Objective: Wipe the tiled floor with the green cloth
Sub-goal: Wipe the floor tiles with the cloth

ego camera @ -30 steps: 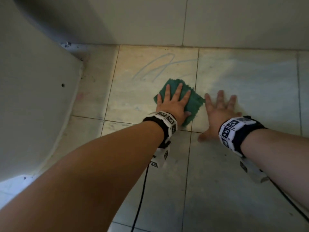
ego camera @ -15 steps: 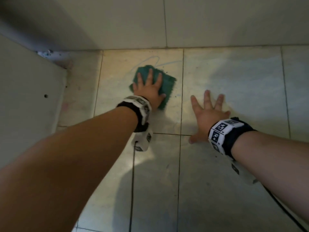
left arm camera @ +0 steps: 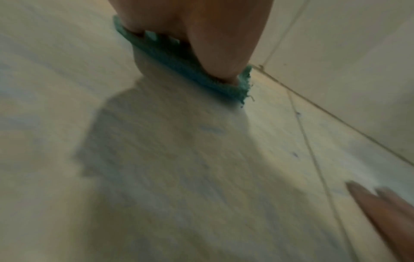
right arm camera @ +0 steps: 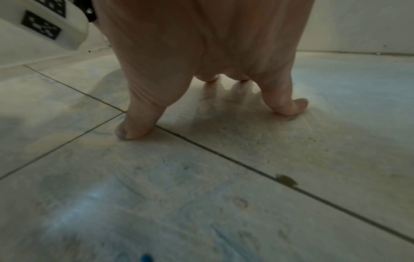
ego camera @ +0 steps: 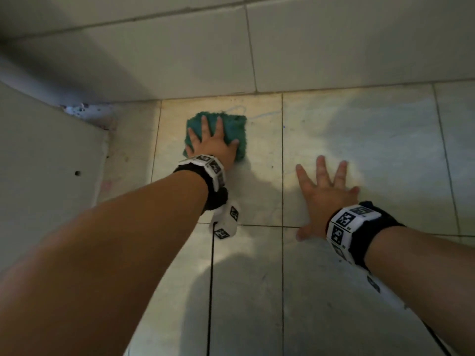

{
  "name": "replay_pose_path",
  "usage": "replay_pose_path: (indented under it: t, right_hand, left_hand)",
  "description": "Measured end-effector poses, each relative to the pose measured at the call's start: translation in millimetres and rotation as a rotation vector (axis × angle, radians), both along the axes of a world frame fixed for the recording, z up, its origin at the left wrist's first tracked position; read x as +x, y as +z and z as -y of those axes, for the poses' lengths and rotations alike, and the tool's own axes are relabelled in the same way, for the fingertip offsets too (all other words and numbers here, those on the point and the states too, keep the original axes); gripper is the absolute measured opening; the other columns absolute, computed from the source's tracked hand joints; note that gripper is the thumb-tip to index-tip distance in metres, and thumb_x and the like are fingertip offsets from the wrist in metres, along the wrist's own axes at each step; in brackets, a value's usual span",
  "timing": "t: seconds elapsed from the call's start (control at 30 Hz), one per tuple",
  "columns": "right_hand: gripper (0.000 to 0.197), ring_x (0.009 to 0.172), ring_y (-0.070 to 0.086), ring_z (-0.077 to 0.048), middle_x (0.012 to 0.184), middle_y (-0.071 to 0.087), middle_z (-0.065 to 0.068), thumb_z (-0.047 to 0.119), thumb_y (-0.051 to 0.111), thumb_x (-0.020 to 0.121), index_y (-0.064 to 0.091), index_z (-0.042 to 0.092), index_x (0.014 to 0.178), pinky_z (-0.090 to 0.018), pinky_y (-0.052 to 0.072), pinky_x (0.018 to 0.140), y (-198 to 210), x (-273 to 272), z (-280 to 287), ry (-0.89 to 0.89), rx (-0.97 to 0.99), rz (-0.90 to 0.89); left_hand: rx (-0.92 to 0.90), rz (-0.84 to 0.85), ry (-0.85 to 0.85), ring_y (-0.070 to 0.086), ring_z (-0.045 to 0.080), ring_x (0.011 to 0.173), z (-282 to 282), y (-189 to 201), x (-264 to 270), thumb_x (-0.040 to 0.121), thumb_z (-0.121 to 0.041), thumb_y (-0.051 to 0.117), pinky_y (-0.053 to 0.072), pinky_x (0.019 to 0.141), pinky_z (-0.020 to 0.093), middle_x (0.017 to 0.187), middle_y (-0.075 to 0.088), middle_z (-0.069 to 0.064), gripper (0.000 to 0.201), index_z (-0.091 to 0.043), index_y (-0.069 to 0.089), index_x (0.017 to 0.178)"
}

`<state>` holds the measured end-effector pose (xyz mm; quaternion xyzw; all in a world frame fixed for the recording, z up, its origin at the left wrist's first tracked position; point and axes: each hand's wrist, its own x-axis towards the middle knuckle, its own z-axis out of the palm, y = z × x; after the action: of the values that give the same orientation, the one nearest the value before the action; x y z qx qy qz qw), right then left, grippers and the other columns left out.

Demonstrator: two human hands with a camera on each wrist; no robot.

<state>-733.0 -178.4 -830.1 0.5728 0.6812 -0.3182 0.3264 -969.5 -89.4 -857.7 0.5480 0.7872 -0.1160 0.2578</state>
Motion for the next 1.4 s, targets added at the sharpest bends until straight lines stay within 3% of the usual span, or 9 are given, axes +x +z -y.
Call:
replay_pose_path:
  t: [0.17, 0.33, 0.57, 0.7, 0.8, 0.97, 1.03, 1.27, 1.4]
  right_hand:
    - [0.153, 0.138, -0.030, -0.058, 0.150, -0.047, -0.015, 0.067, 0.084, 0.058, -0.036, 0.032, 0.147, -0.075, 0.017, 0.110, -3.4, -1.0, 1.4, 0.009, 0.016, 0.005]
    - [0.156, 0.135, -0.032, -0.059, 0.147, -0.050, -0.015, 0.067, 0.085, 0.055, -0.038, 0.034, 0.145, -0.077, 0.015, 0.109, -6.6, -1.6, 0.2, 0.013, 0.012, 0.001]
    - [0.154, 0.134, -0.037, -0.056, 0.147, -0.052, -0.010, 0.065, 0.085, 0.057, -0.038, 0.035, 0.145, -0.076, 0.010, 0.111, -3.3, -4.8, -3.1, 0.002, -0.054, 0.038]
    - [0.151, 0.136, -0.035, -0.056, 0.152, -0.046, -0.009, 0.067, 0.083, 0.059, -0.034, 0.034, 0.148, -0.074, 0.011, 0.112, -2.8, -5.4, -4.0, 0.006, -0.055, 0.052]
    - [0.150, 0.136, -0.033, -0.057, 0.149, -0.050, -0.011, 0.066, 0.084, 0.059, -0.035, 0.037, 0.147, -0.076, 0.013, 0.110, -3.2, -2.0, -1.4, 0.019, -0.019, 0.020]
    - [0.151, 0.136, -0.030, -0.060, 0.148, -0.049, -0.015, 0.066, 0.083, 0.061, -0.036, 0.033, 0.147, -0.077, 0.015, 0.108, -5.8, 1.0, 2.3, 0.049, 0.026, -0.013]
    - [0.153, 0.135, -0.032, -0.060, 0.147, -0.050, -0.015, 0.064, 0.085, 0.060, -0.037, 0.033, 0.146, -0.078, 0.013, 0.108, -7.8, 1.7, 2.3, 0.035, 0.017, -0.017]
    - [0.149, 0.136, -0.032, -0.058, 0.151, -0.046, -0.012, 0.064, 0.085, 0.060, -0.027, 0.030, 0.152, -0.077, 0.012, 0.109, -5.1, 1.2, -0.1, 0.048, 0.003, 0.007]
    - [0.147, 0.138, -0.032, -0.055, 0.153, -0.044, -0.009, 0.064, 0.085, 0.060, -0.024, 0.033, 0.153, -0.075, 0.010, 0.111, -3.7, 2.6, 1.4, 0.033, -0.005, -0.010]
  left_hand:
    - [0.020, -0.041, 0.127, -0.015, 0.043, 0.148, -12.5, 0.0, -15.0, 0.099, -0.059, 0.037, -0.001, 0.118, 0.062, 0.164, -0.020, 0.000, 0.075, -0.035, -0.004, 0.157]
    - [0.035, -0.017, -0.118, -0.017, 0.043, 0.147, -31.2, 1.2, 13.8, 0.099, -0.056, 0.041, -0.001, 0.118, 0.063, 0.164, -0.019, 0.000, 0.077, -0.034, -0.004, 0.157]
    - [-0.003, 0.074, -0.478, -0.021, 0.044, 0.146, -32.9, 4.8, 141.7, 0.099, -0.053, 0.040, -0.007, 0.116, 0.063, 0.163, -0.022, -0.001, 0.076, -0.035, -0.006, 0.157]
    - [-0.003, 0.085, -0.598, -0.022, 0.039, 0.147, -18.6, 2.4, 148.8, 0.099, -0.057, 0.035, -0.008, 0.118, 0.060, 0.163, -0.022, -0.003, 0.073, -0.038, -0.007, 0.156]
    - [0.030, 0.054, -0.486, -0.020, 0.037, 0.148, -12.2, -0.6, 108.4, 0.099, -0.059, 0.031, -0.008, 0.118, 0.058, 0.163, -0.021, -0.004, 0.070, -0.040, -0.006, 0.156]
    - [0.020, -0.073, 0.008, -0.014, 0.039, 0.149, 0.7, 2.0, -10.0, 0.100, -0.059, 0.030, 0.000, 0.119, 0.060, 0.164, -0.018, -0.002, 0.070, -0.039, -0.005, 0.156]
    - [0.001, -0.092, 0.050, -0.015, 0.040, 0.149, 7.9, 5.2, -24.0, 0.100, -0.058, 0.030, 0.000, 0.119, 0.060, 0.164, -0.019, -0.002, 0.069, -0.040, -0.006, 0.156]
    - [-0.006, 0.040, -0.403, -0.023, 0.041, 0.146, 18.9, 2.1, 113.0, 0.101, -0.052, 0.034, -0.008, 0.116, 0.065, 0.162, -0.025, -0.004, 0.068, -0.043, -0.008, 0.154]
    - [-0.051, 0.033, -0.466, -0.025, 0.039, 0.146, 7.3, 0.8, 122.6, 0.101, -0.055, 0.032, -0.008, 0.116, 0.065, 0.161, -0.027, -0.007, 0.066, -0.047, -0.009, 0.153]
